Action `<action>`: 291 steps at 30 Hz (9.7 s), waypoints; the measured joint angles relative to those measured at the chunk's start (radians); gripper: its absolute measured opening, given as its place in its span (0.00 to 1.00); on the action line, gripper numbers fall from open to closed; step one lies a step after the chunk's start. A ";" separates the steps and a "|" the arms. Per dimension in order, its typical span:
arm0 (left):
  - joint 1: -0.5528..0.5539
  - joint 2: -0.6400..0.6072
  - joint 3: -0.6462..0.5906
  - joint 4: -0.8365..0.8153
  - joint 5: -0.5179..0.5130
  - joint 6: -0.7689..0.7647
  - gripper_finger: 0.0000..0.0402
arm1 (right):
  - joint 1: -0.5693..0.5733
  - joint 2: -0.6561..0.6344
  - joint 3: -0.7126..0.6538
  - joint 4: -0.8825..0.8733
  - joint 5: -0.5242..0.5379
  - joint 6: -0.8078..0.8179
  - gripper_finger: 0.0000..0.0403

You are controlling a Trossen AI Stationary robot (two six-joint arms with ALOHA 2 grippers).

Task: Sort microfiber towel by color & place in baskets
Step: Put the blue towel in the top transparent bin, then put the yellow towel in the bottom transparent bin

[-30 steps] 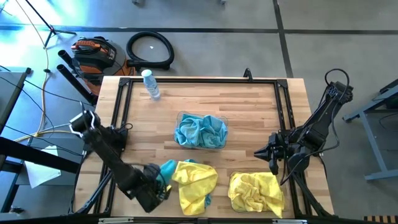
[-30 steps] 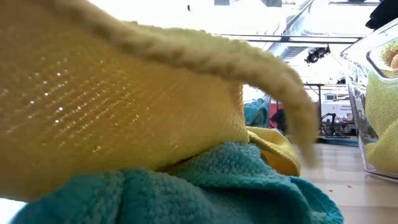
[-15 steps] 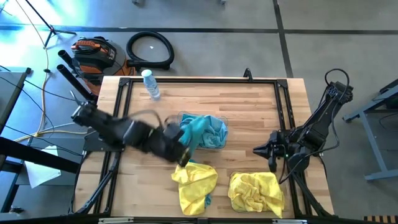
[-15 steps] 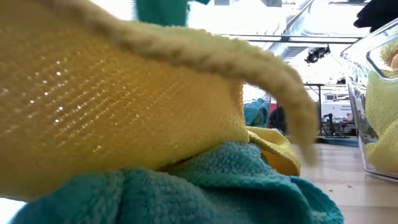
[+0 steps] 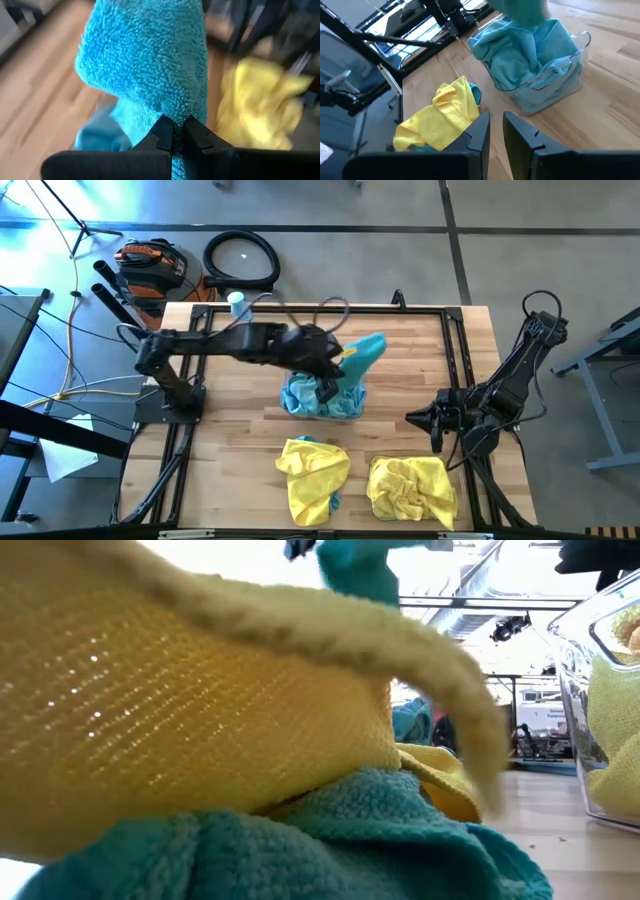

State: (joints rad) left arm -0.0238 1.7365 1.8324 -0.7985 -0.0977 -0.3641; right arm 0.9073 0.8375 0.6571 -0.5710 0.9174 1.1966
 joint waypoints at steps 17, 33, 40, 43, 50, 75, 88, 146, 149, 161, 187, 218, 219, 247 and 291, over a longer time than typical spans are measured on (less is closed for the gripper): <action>0.011 0.313 -0.001 -0.353 0.016 0.201 0.00 | 0.000 0.001 0.000 -0.002 0.080 0.053 0.11; 0.016 0.477 0.002 -0.195 0.014 0.197 0.12 | 0.000 0.001 0.000 -0.001 0.083 0.063 0.11; 0.016 0.453 0.000 -0.203 -0.007 0.165 0.24 | 0.000 0.001 0.000 -0.001 0.083 0.061 0.11; 0.016 0.421 -0.001 -0.211 -0.015 0.133 0.27 | 0.000 0.001 0.000 -0.008 0.083 0.061 0.11; 0.017 0.310 -0.001 -0.260 -0.060 0.067 0.28 | 0.000 0.001 0.000 -0.012 0.083 0.061 0.11; 0.017 0.419 -0.001 -0.080 -0.038 0.123 0.28 | 0.000 0.001 0.000 -0.008 0.083 0.061 0.11; 0.022 0.477 0.001 -0.071 0.004 0.085 0.28 | 0.000 0.001 0.000 -0.021 0.083 0.061 0.11; -0.749 -0.445 -0.813 -0.069 -0.315 -0.708 0.27 | -0.380 1.188 1.167 -0.227 -0.513 -0.568 0.54; -0.767 -0.455 -0.826 -0.063 -0.316 -0.708 0.27 | -0.397 1.288 1.268 -0.302 -0.549 -0.568 0.56; -0.807 -0.455 -0.833 -0.062 -0.339 -0.708 0.27 | -0.450 1.536 1.358 -0.309 -0.709 -0.496 0.56; -0.800 -0.455 -0.833 -0.009 -0.384 -0.621 0.28 | -0.396 1.298 1.358 -0.345 -0.478 -0.437 0.01; -0.663 -0.347 -0.832 0.450 -0.379 -0.567 0.28 | 0.161 1.023 1.340 -1.001 -0.312 0.168 0.00; -0.663 -0.328 -0.832 0.490 -0.379 -0.567 0.28 | 0.171 1.023 1.330 -1.000 -0.333 0.168 0.00; -0.641 0.057 -0.636 0.690 -0.315 -0.684 0.28 | 0.042 0.855 0.437 -0.115 -0.666 -0.026 0.00; -0.635 0.058 -0.636 0.662 -0.317 -0.698 0.28 | 0.159 0.865 0.924 -0.710 -0.710 0.288 0.31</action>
State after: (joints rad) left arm -0.6586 1.7943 1.1969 -0.1362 -0.4147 -1.0622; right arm 1.0662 1.7022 1.5808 -1.2807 0.2079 1.4849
